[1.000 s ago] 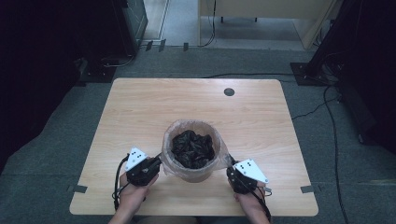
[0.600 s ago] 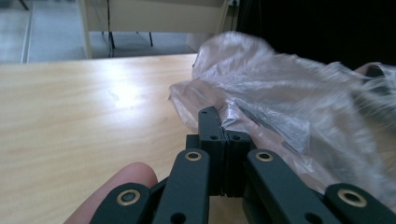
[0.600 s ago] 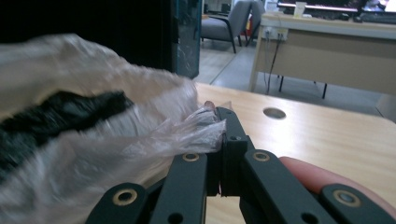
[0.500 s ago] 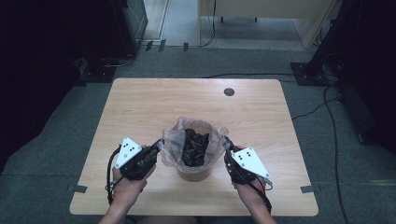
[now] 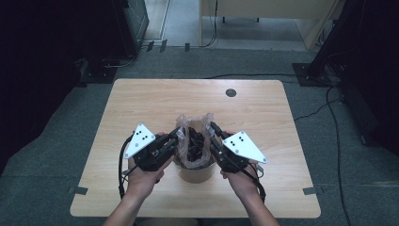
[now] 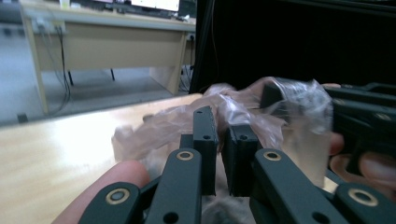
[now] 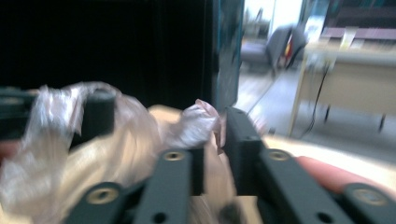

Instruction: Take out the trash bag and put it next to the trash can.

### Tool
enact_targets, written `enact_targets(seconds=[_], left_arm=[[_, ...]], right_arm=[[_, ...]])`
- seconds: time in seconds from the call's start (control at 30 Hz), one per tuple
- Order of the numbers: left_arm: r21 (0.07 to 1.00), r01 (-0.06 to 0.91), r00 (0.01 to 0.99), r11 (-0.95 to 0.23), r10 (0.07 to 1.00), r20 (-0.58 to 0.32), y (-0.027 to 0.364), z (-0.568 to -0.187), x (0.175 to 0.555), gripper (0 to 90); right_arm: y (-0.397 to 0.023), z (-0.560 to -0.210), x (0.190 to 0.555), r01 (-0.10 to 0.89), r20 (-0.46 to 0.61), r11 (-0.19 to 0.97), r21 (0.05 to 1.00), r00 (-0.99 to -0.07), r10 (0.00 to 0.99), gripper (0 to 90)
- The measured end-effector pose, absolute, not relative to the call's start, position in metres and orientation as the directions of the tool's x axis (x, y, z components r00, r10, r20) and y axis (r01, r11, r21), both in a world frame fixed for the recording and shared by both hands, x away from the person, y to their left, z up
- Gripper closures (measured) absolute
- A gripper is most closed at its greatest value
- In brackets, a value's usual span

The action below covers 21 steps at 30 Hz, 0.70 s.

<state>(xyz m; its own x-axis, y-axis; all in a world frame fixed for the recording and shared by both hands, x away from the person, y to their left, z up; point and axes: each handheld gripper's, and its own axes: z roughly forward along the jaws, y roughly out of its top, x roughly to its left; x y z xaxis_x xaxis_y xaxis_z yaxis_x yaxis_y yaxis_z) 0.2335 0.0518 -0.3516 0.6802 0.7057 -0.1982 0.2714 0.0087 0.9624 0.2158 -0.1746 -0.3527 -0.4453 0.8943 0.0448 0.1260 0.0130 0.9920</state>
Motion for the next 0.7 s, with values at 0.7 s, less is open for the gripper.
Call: enact_targets(seconds=[0.7], left_arm=[[0.949, 0.314, 0.670, 0.018, 0.704, -0.235, 0.054, -0.376, 0.236, 85.2]], right_arm=[[-0.179, -0.386, 0.191, 0.389, 0.238, -0.008, 0.921, -0.549, 0.801, 46.4]])
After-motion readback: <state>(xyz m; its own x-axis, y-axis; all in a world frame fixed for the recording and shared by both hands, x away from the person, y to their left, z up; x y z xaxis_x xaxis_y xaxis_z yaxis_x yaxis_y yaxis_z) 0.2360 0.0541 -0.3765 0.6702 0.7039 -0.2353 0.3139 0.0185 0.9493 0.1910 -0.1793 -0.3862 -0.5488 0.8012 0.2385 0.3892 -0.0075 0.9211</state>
